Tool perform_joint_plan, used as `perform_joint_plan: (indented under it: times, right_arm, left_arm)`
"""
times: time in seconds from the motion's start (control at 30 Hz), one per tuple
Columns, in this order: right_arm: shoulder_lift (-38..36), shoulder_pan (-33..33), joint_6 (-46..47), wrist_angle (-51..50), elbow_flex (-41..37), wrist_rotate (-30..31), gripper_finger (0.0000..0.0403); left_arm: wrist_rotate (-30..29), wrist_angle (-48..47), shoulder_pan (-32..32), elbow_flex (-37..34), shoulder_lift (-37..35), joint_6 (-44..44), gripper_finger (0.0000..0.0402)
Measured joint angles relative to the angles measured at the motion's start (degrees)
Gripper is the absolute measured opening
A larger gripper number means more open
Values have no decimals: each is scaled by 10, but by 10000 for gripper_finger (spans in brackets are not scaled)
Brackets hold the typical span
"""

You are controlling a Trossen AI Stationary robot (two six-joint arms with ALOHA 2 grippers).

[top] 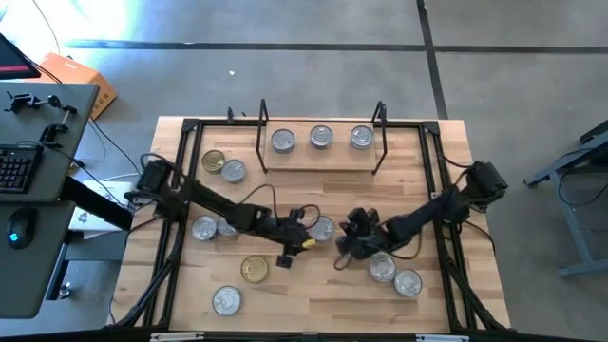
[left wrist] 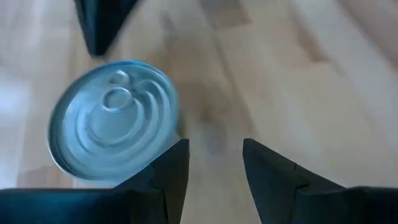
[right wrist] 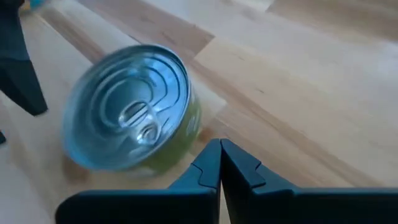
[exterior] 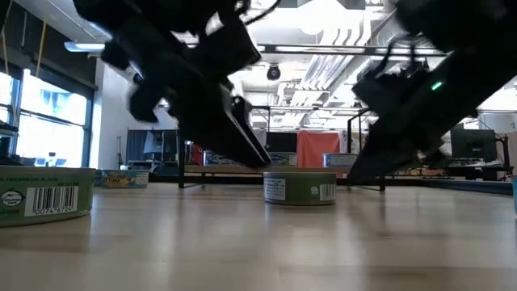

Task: Stack canned seafood by type on shelf
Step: Put the green tuna can on the shelf

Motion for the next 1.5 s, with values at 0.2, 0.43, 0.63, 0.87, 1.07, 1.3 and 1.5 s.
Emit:
perform_joint_plan:
  times: [0.2, 0.43, 0.63, 0.87, 1.07, 1.3, 1.5]
  right_arm:
    - [18, -38, -88, 66, -1, -59, 0]
    - [21, 13, -146, 134, 2, -159, 0]
    - [24, 75, -147, 133, 1, -97, 0]
    - [23, 69, 55, -30, 3, -14, 0]
    - [21, 50, 74, -56, 2, -10, 0]
    - [25, 55, 27, -13, 0, 14, 0]
    - [18, 88, 33, 10, 0, 40, 0]
  left_arm:
    - [-88, -19, 17, 11, 19, 0, 142]
    - [-272, -212, 27, 10, -72, -20, 142]
    - [-272, -233, 27, -14, -134, -45, 142]
    - [-124, 28, 14, -56, -92, 14, 142]
    - [-87, 205, 8, -28, 6, 86, 143]
    - [-94, 88, 28, 72, 97, 102, 143]
    - [-100, 11, 34, 113, 118, 123, 117]
